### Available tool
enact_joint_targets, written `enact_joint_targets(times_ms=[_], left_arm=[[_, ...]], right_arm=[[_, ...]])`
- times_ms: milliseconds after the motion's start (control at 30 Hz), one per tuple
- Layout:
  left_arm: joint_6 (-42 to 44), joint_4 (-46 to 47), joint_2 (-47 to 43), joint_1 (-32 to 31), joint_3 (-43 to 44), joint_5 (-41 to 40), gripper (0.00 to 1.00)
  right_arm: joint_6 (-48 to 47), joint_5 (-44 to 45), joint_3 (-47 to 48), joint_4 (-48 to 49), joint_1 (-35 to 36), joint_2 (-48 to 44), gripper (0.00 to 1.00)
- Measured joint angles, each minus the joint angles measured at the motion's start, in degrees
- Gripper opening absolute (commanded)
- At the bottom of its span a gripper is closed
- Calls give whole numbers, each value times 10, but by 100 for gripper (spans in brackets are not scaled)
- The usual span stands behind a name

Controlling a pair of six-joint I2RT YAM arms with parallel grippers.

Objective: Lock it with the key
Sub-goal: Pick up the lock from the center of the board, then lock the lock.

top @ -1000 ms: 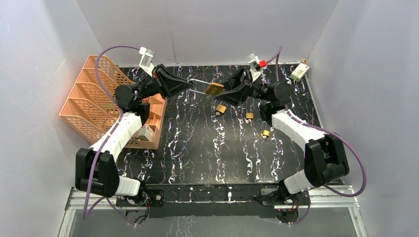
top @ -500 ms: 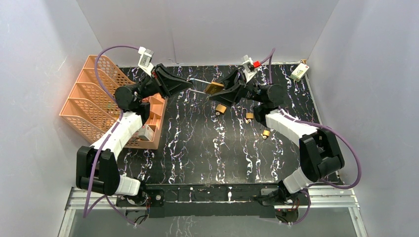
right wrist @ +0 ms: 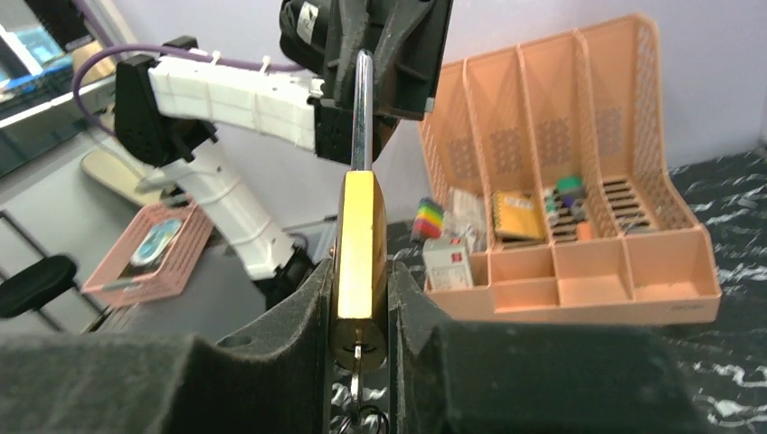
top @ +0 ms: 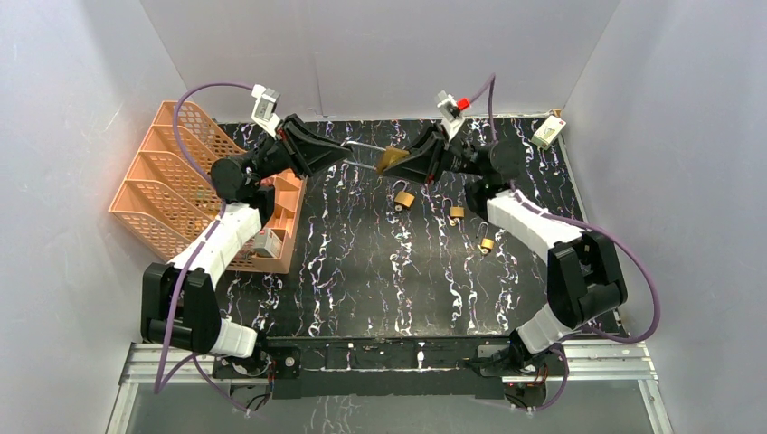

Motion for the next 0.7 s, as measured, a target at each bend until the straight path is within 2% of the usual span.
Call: enact_joint_targets(times_ms=[33,67,100,133,233,333,467,567,700], left_arm=[[-1,2,0,1,0,0,56],[-6,5,0,1,0,0,90],[-4,6,-2,0,0,0,97],[-3,3,-4,1,0,2,98],[-8,-7,-16,5,0,15,98],[-13,-14,-31,12,0,45,95],[-56,-19,-21,7,30,129,80],[-65,-23,-11,-23,35,173,66],[-61,-27,-7,-58,35,206,55]], right_arm=[[2,-17,17,-26,-3,0,0],[1,-39,39,-59,-9,0,0],[-1,-64,65,-100,-14,0,0],[-3,-87,87,-137,-19,0,0],[-17,-152,132,-244,-42,-11,0],[-42,-198,135,-337,-64,-40,0],[-63,-249,128,-409,-67,-77,0],[-61,-269,128,-418,-63,-79,0],[-46,-278,134,-417,-63,-69,0]])
